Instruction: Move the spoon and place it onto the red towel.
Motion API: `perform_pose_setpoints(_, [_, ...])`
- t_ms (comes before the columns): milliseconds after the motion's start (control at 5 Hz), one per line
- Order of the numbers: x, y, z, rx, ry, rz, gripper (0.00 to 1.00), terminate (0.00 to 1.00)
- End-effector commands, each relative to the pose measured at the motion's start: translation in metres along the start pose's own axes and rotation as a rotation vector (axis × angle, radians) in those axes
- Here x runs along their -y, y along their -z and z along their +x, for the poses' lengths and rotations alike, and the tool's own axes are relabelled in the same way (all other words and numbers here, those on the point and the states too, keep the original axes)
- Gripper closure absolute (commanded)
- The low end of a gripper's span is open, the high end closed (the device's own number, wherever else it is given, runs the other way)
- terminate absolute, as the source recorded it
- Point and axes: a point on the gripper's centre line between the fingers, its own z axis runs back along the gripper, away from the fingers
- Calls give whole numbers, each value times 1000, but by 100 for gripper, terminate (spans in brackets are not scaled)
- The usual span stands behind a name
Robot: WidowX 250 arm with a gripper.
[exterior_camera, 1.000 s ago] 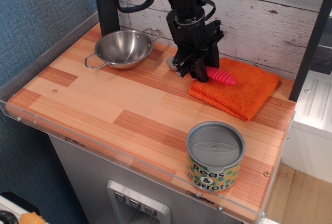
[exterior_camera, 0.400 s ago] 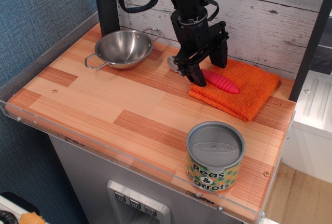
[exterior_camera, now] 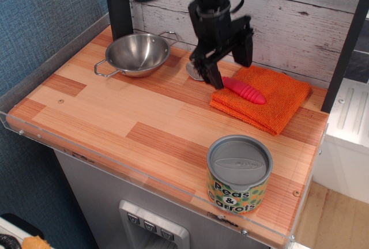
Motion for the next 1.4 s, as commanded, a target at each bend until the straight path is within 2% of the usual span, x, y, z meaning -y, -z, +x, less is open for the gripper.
perform_pose_setpoints(0, [3, -61, -19, 56, 299, -18, 0, 0])
perform_pose_setpoints(400, [-27, -97, -11, 61, 776, 162, 0, 0])
perform_pose_setpoints(600, [-47, -114, -1, 62, 918, 215, 0, 0])
perform_pose_setpoints(800, [-68, -126, 12, 77, 1040, 227, 0, 0])
perform_pose_setpoints(1000, [-93, -132, 37, 75, 1050, 175, 0, 0])
perform_pose_setpoints(1200, [-115, -137, 58, 105, 1001, 205, 0, 0])
